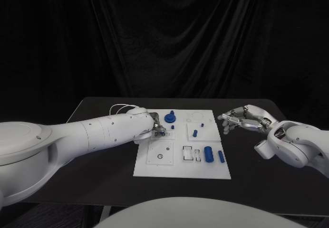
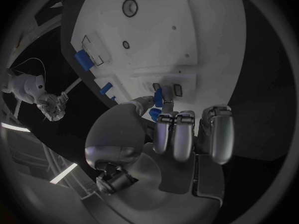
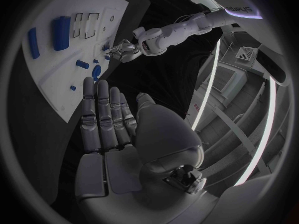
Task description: Assemble the parts on the task board
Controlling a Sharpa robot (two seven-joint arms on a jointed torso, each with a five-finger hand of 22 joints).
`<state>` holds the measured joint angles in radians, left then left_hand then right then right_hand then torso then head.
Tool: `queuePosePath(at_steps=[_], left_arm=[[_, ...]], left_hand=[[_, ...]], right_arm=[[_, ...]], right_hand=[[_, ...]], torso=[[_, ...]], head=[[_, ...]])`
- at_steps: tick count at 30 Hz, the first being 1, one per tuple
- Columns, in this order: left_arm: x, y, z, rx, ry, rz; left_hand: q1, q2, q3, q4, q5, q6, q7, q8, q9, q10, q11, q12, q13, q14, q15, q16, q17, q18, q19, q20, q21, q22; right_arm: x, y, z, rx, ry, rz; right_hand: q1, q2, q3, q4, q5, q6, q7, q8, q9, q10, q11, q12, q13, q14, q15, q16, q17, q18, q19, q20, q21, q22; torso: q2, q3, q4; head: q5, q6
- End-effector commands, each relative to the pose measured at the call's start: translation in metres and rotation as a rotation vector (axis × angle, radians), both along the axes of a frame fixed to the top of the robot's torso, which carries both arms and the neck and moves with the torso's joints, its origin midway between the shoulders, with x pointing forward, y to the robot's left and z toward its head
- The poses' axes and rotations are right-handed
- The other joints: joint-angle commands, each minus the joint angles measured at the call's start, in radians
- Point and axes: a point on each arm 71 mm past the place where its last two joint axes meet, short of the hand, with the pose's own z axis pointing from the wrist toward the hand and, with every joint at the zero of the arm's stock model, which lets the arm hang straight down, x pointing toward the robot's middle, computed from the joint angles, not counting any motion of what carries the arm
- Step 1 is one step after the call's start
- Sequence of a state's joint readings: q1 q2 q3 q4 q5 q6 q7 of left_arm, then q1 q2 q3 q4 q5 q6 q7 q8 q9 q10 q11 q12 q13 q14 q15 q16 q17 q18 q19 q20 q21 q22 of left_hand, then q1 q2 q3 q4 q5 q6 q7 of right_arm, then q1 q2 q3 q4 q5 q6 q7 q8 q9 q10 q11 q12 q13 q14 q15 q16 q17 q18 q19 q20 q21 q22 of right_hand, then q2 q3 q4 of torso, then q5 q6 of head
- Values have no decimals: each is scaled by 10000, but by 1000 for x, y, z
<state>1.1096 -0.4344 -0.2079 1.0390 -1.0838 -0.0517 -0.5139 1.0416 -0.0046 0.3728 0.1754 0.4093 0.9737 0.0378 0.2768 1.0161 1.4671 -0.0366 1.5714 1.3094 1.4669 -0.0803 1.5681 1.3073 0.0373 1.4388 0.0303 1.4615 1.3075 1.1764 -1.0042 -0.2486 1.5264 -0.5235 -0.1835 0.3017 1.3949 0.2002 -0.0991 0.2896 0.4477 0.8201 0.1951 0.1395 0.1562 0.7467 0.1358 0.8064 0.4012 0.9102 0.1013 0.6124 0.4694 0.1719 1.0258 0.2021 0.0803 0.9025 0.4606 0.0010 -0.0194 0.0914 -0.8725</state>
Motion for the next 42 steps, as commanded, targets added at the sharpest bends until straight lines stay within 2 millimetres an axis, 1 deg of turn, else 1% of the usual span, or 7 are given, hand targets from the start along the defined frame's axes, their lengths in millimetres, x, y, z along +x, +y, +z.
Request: queuePosePath(at_steps=[1, 15, 33, 42], left_arm=[[-5, -1, -6, -76, 185, -97], [-7, 0, -6, -110, 212, -120], [-9, -5, -8, -130, 319, -253], [-11, -4, -9, -65, 426, -248]], left_hand=[[-66, 26, -7, 60, -51, 39, 31, -58, -13, 1037, 53, -6, 2614, 1039, 1, 27, 2635, 118, -67, 27, -67, 1021], [-58, 37, 1, 59, -50, 66, 23, -57, -5, 1037, 52, -6, 2614, 1039, 3, 27, 2635, 138, -124, 29, -118, 956], [-71, 46, -2, 82, -86, 89, 25, -74, 3, 1037, 54, -6, 2614, 1039, 5, 27, 2635, 152, -167, 33, -159, 912], [-72, 49, -2, 86, -98, 94, 24, -80, 6, 1037, 54, -6, 2614, 1039, 5, 27, 2635, 164, -201, 34, -190, 873]], right_arm=[[-1, 0, -2, -63, 173, 50], [-1, 1, -3, -99, 259, 59], [-1, 1, -4, -140, 366, 78], [-1, 1, -5, -163, 398, 71]], right_hand=[[35, 50, 16, 21, 50, 27, 27, 33, -6, -9, 67, -60, -17, -71, -20, 61, -10, 73, -4, 24, -42, -15], [29, 70, 21, 24, 51, 19, 29, 28, -10, -7, 68, -57, -20, -74, -18, 66, -14, 73, -6, 26, -44, -18], [21, 90, 24, 28, 49, 4, 29, 21, -15, -8, 70, -55, -24, -78, -16, 70, -17, 73, -8, 28, -45, -21], [15, 99, 24, 28, 46, -7, 30, 15, -19, -11, 71, -54, -26, -83, -14, 72, -21, 73, -11, 30, -47, -23]], torso=[[1, -3, 1], [-1, -1, 1], [6, 3, 0], [2, -1, -7]], head=[[3, -2], [-3, -2], [-4, -2], [19, -2]])
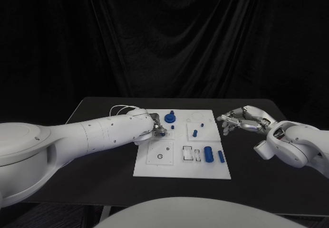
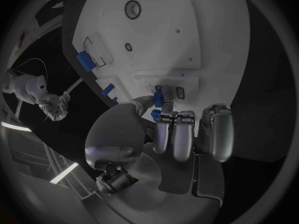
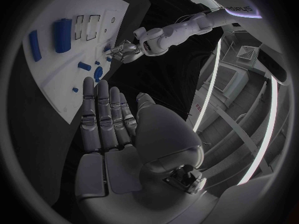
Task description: Assemble the parts on the task board
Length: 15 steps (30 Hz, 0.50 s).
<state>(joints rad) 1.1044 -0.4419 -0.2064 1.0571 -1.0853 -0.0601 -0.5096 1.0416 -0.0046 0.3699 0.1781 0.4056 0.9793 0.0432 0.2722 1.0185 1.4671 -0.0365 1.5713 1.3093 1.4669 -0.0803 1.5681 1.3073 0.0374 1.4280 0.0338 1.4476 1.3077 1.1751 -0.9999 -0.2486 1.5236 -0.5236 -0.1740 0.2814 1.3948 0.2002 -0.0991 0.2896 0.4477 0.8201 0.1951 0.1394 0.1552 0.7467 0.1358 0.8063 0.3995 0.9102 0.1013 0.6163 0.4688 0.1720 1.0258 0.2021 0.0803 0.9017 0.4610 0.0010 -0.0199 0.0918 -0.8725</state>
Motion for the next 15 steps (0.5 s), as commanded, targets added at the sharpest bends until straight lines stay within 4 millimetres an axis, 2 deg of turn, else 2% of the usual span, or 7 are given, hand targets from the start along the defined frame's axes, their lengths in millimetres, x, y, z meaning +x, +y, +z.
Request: queuePosePath(at_steps=[1, 15], left_arm=[[-7, -2, -8, 50, 434, -181], [-9, -2, -8, 41, 467, -197]], left_hand=[[-72, 49, 27, 59, -61, 39, -30, -34, -18, 1037, 53, -5, 2615, 1039, 5, 27, 2635, 163, -93, -1, -51, 871], [-72, 49, 26, 60, -67, 39, -30, -38, -17, 1037, 54, -5, 2615, 1039, 5, 27, 2635, 165, -99, -1, -57, 865]], right_arm=[[-1, 0, -2, -76, 186, 47], [-1, 1, -3, -91, 242, 74]], right_hand=[[15, 99, 24, 27, 46, -7, 30, 15, -9, -11, 71, -54, -9, -83, -14, 33, -14, 73, -11, 30, -47, -16], [10, 108, 23, 25, 43, -21, 30, 8, -14, -14, 72, -52, -12, -89, -12, 37, -19, 73, -14, 32, -49, -19]], torso=[[-2, -1, 0], [-1, 1, 8]], head=[[15, -2], [12, -2]])
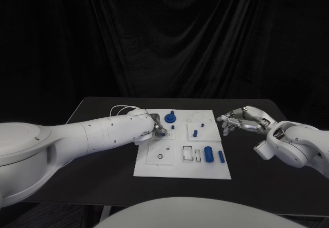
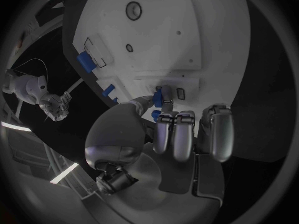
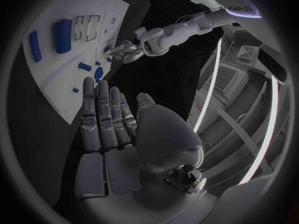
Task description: Assemble the parts on the task board
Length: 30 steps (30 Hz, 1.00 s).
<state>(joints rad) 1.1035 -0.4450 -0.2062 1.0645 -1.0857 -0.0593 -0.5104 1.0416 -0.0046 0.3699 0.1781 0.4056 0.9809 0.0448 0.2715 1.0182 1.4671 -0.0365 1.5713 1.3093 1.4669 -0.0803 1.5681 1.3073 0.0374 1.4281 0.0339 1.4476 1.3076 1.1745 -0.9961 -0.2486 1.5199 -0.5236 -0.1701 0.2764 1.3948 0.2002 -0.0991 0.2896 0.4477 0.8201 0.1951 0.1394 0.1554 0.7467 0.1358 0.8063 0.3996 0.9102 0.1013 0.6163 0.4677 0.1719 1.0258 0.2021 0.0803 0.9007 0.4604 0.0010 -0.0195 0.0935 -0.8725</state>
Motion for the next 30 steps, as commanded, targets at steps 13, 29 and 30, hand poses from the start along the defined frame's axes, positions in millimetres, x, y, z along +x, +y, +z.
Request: queuePosePath(at_steps=[13, 29, 30], left_arm=[[-8, -2, -8, 47, 477, -209], [-5, -1, -13, 66, 424, -103], [-6, -1, -13, 67, 430, -103]], left_hand=[[-53, 55, 37, 50, -77, 34, -52, -45, -7, 1037, 52, -5, 2615, 1039, 6, 27, 2635, 176, -133, 1, -90, 831], [-71, 130, -2, 128, -573, 68, -35, -157, 38, 1037, 64, -5, 2615, 1039, 16, 27, 2635, 195, -194, 10, -175, 779], [-84, 140, -14, 148, -631, 70, -30, -170, 43, 1037, 67, -5, 2615, 1039, 17, 27, 2635, 197, -201, 12, -184, 773]], right_arm=[[-1, 0, -3, -79, 248, 83], [-2, 0, -3, -93, 292, 86], [-2, 0, -3, -94, 294, 86]], right_hand=[[7, 115, 23, 23, 42, -36, 32, 1, -20, -17, 73, -51, -17, -95, -11, 41, -13, 73, -17, 34, -51, -12], [-4, 126, 21, 26, 34, -46, 36, -3, -24, -20, 76, -48, -21, -102, -9, 45, -18, 73, -19, 36, -53, -16], [-4, 126, 21, 26, 34, -46, 36, -3, -24, -20, 76, -48, -21, -102, -9, 45, -18, 73, -19, 36, -53, -16]], torso=[[-5, 2, -1], [17, 1, -1], [16, 0, -2]], head=[[1, -2], [-14, -2], [-13, -2]])
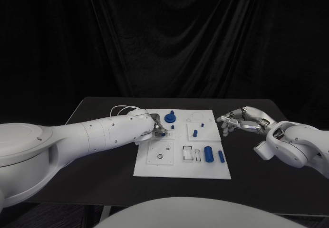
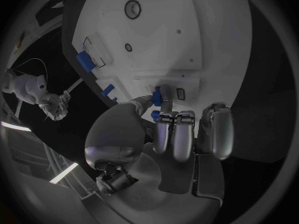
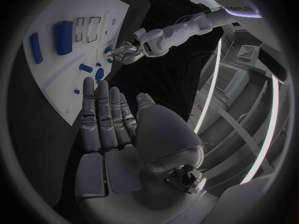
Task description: Assemble the parts on the task board
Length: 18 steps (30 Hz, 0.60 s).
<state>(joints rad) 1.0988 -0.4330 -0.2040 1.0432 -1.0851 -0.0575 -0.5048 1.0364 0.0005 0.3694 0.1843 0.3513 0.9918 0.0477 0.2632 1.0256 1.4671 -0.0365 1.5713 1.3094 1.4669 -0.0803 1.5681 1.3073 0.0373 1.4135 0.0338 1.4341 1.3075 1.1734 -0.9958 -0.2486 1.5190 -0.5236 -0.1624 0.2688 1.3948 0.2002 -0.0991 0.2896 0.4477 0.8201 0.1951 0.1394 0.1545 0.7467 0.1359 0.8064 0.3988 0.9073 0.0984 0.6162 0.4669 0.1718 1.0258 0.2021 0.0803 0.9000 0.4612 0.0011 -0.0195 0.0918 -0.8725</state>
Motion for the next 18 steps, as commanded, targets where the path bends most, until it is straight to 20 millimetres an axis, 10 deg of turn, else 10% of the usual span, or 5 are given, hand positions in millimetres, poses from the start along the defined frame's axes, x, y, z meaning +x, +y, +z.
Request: queuePosePath(at_steps=[1, 18], left_arm=[[-8, 0, -11, 69, 440, -139], [-12, -1, -15, 155, 735, -274]], left_hand=[[-37, 92, -13, 95, -112, -36, -59, -92, -28, 1037, 68, -5, 2614, 1039, 17, 27, 2635, 199, -58, 13, -53, 771], [-637, -232, -1326, 834, -1842, 57, 24, -518, 21, 1037, 145, -5, 2614, 1039, 82, 27, 2635, 214, -75, 73, -175, 782]], right_arm=[[-1, 0, -2, -68, 188, 54], [-2, 0, -3, -92, 266, 71]], right_hand=[[-4, 126, 21, 26, 33, -46, 36, -3, -15, -20, 76, -48, -13, -73, 21, 46, -10, 74, -19, 36, -53, -8], [-27, 120, 2, 23, 0, -54, 42, -5, -20, -23, 81, -41, -18, -80, 24, 56, -18, 75, -23, 40, -55, -14]], torso=[[6, 0, -4], [-3, -1, -1]], head=[[2, -2], [9, -2]])
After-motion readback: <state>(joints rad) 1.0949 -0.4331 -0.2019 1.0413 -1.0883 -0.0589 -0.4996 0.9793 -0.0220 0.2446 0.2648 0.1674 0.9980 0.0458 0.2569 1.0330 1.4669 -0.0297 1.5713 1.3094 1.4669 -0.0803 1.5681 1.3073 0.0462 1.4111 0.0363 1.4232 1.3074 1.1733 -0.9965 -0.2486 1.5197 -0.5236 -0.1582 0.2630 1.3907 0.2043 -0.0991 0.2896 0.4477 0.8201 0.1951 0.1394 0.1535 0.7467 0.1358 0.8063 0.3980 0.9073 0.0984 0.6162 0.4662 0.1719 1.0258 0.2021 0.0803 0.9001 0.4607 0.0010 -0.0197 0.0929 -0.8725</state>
